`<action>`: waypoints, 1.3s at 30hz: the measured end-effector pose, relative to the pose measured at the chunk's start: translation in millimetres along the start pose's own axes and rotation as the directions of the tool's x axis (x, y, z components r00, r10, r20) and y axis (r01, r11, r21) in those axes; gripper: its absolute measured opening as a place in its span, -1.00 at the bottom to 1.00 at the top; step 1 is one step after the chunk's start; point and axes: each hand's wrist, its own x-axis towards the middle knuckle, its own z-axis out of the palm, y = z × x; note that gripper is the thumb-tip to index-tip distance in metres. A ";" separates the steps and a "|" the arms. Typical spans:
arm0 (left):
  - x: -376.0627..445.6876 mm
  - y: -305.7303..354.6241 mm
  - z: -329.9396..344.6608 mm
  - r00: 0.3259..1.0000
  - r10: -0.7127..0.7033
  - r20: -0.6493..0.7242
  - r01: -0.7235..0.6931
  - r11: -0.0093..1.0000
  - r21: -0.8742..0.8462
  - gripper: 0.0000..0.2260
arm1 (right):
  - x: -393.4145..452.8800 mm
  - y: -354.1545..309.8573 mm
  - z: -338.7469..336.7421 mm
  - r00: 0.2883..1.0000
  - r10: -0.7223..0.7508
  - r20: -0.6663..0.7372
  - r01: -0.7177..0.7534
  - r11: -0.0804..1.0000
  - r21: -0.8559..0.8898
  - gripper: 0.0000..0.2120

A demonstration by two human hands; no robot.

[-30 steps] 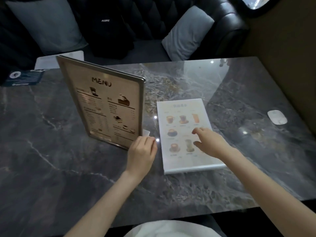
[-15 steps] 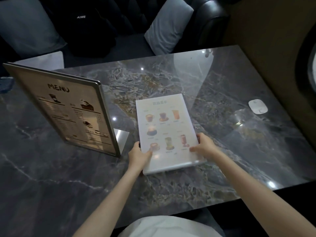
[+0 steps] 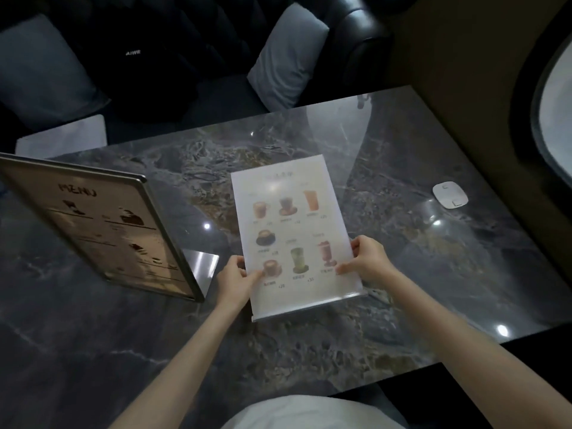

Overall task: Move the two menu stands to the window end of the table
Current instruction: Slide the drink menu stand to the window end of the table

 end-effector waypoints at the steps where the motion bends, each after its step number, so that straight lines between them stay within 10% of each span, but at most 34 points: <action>1: 1.0 7.6 1.4 1.000 0.019 -0.022 -0.019 1.000 -0.025 -0.77 | -0.2 -1.3 -7.2 1.000 -0.016 -0.014 0.017 1.000 0.009 -0.60; 15: 22.8 166.5 77.3 0.919 0.393 -0.025 -0.386 0.885 -0.261 -0.64 | -5.3 28.4 -122.1 0.910 -0.168 -0.380 0.284 0.919 0.274 -0.76; 39: 18.2 320.0 358.1 0.716 0.543 0.438 -0.493 0.838 -0.232 -0.59 | -11.0 198.7 -230.7 0.611 0.292 -0.736 0.201 0.842 0.501 -0.86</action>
